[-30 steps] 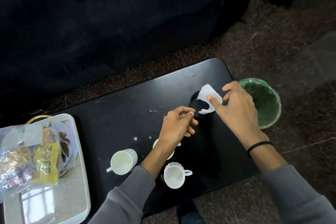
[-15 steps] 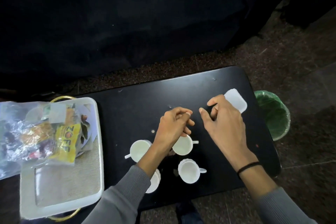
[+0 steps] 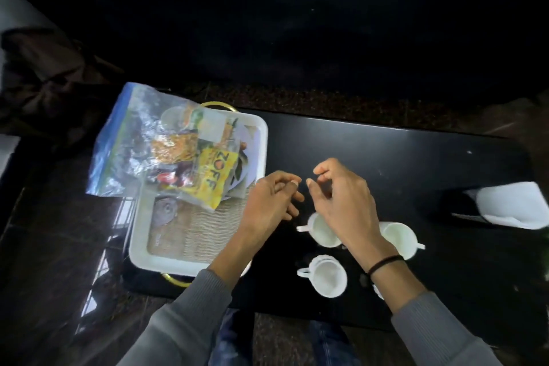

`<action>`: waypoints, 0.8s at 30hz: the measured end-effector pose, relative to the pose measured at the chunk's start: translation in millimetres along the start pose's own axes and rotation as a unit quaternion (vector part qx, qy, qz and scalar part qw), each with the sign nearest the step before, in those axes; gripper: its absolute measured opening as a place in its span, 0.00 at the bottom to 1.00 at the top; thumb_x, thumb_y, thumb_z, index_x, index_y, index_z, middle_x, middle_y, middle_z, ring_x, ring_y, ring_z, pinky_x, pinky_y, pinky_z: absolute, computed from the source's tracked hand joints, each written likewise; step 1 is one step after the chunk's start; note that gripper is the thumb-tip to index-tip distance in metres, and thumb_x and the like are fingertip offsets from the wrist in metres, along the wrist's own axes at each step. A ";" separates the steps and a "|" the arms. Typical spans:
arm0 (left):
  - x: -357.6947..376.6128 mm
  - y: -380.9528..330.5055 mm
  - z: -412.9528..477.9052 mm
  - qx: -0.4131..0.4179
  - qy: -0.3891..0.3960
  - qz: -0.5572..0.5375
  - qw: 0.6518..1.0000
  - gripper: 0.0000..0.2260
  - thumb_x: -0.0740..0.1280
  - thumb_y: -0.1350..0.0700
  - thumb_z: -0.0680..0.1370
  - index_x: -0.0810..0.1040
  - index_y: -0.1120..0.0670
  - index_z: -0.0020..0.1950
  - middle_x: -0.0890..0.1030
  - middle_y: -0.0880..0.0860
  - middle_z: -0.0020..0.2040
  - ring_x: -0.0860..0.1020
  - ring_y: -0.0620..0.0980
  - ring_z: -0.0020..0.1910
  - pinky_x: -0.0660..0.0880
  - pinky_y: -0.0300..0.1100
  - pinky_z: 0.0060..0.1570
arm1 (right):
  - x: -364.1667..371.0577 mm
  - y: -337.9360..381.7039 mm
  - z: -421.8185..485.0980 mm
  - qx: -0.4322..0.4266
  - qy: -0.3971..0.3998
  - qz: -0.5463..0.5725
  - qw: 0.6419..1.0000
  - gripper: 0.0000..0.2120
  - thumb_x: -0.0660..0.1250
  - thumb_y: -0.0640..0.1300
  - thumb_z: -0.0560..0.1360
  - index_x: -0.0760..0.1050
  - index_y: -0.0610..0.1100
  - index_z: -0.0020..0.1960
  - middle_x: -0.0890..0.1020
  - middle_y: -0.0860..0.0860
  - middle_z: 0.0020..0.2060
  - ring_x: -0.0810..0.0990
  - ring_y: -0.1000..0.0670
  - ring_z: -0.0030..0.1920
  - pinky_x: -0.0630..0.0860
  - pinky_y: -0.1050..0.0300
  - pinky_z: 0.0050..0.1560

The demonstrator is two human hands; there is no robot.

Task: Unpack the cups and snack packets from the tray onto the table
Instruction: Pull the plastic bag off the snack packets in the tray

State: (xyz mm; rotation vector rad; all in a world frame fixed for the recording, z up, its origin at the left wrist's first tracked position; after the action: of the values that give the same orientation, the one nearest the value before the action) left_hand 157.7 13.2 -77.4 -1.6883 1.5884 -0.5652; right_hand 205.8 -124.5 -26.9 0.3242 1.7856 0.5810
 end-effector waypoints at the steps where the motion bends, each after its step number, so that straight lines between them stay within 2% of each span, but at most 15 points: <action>1: -15.2 3.7 -0.1 -0.003 -0.007 -0.006 1.000 0.08 0.63 0.57 0.84 0.82 0.55 0.57 0.86 0.54 0.42 0.79 0.46 0.29 0.78 0.37 0.31 | 10.4 13.7 2.9 -0.010 0.010 -0.003 1.000 0.08 0.70 0.49 0.78 0.76 0.48 0.55 0.84 0.55 0.44 0.84 0.50 0.44 0.82 0.51 0.41; 9: -124.0 25.2 4.3 -0.004 -0.072 -0.004 0.997 0.08 0.65 0.59 0.82 0.82 0.54 0.58 0.86 0.54 0.44 0.81 0.45 0.29 0.80 0.40 0.32 | 86.0 103.4 22.4 -0.069 0.080 -0.016 0.994 0.07 0.70 0.48 0.79 0.75 0.48 0.54 0.84 0.53 0.48 0.84 0.50 0.44 0.82 0.52 0.39; 12: -161.4 29.5 8.2 0.011 -0.103 0.049 0.993 0.08 0.67 0.59 0.81 0.83 0.53 0.57 0.86 0.52 0.46 0.83 0.47 0.36 0.83 0.48 0.41 | 109.0 129.3 30.1 -0.076 0.099 -0.014 0.992 0.06 0.69 0.48 0.79 0.75 0.49 0.53 0.84 0.53 0.49 0.84 0.49 0.44 0.81 0.52 0.39; 13: -174.3 30.1 9.9 0.023 -0.116 0.074 0.990 0.08 0.67 0.59 0.81 0.83 0.52 0.57 0.87 0.51 0.47 0.84 0.47 0.40 0.83 0.47 0.44 | 116.8 137.3 32.8 -0.078 0.105 -0.015 0.991 0.06 0.69 0.49 0.79 0.75 0.48 0.53 0.83 0.53 0.49 0.83 0.49 0.44 0.81 0.51 0.39; 15: -196.5 30.1 13.2 0.064 -0.137 0.129 0.980 0.08 0.67 0.59 0.81 0.84 0.51 0.57 0.86 0.49 0.50 0.82 0.43 0.45 0.79 0.35 0.44 | 130.8 150.7 37.5 -0.085 0.112 -0.020 0.990 0.05 0.68 0.48 0.80 0.74 0.48 0.53 0.83 0.52 0.48 0.82 0.48 0.43 0.82 0.48 0.40; 16: -207.2 29.4 14.8 0.087 -0.150 0.155 0.973 0.08 0.67 0.58 0.81 0.84 0.51 0.56 0.86 0.49 0.51 0.82 0.42 0.47 0.78 0.33 0.44 | 137.2 156.3 39.9 -0.088 0.114 -0.022 0.989 0.05 0.68 0.48 0.80 0.74 0.48 0.53 0.83 0.52 0.48 0.82 0.48 0.43 0.82 0.47 0.40; 17: -216.9 28.1 15.4 0.110 -0.172 0.184 0.961 0.07 0.68 0.58 0.81 0.84 0.50 0.56 0.85 0.48 0.53 0.82 0.42 0.49 0.79 0.35 0.44 | 141.8 160.2 42.0 -0.091 0.116 -0.023 0.989 0.05 0.68 0.47 0.80 0.74 0.48 0.53 0.83 0.52 0.48 0.82 0.48 0.44 0.82 0.47 0.40; 20: -248.2 22.4 17.2 0.178 -0.286 0.302 0.892 0.11 0.70 0.61 0.78 0.83 0.53 0.59 0.82 0.52 0.60 0.78 0.52 0.59 0.74 0.44 0.52 | 155.6 170.9 50.1 -0.100 0.116 -0.021 0.988 0.06 0.68 0.47 0.80 0.75 0.47 0.54 0.83 0.52 0.48 0.82 0.49 0.43 0.79 0.52 0.38; 22: -268.1 22.7 23.0 0.160 -0.347 0.344 0.858 0.17 0.71 0.59 0.77 0.78 0.55 0.65 0.78 0.54 0.64 0.74 0.56 0.64 0.70 0.49 0.59 | 160.1 175.4 54.5 -0.104 0.108 -0.025 0.988 0.06 0.67 0.48 0.81 0.75 0.46 0.55 0.83 0.52 0.47 0.82 0.49 0.42 0.78 0.54 0.37; 24: -289.0 29.8 34.3 0.080 -0.367 0.328 0.867 0.25 0.71 0.52 0.77 0.70 0.55 0.73 0.73 0.55 0.70 0.70 0.57 0.70 0.65 0.53 0.68 | 163.1 178.2 57.6 -0.100 0.105 -0.025 0.989 0.06 0.67 0.48 0.81 0.75 0.47 0.55 0.84 0.53 0.48 0.82 0.50 0.43 0.81 0.52 0.39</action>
State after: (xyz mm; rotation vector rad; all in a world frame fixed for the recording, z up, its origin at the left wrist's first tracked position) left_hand 124.2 303.7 -73.4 -0.9416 1.3493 0.2756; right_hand 199.8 118.9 -75.6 0.0813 1.9112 0.7743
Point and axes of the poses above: each hand's wrist, its own z-axis towards the middle knuckle, its own x-axis out of the palm, y = z × x, the point moved 5 cm from there along z, towards the middle knuckle
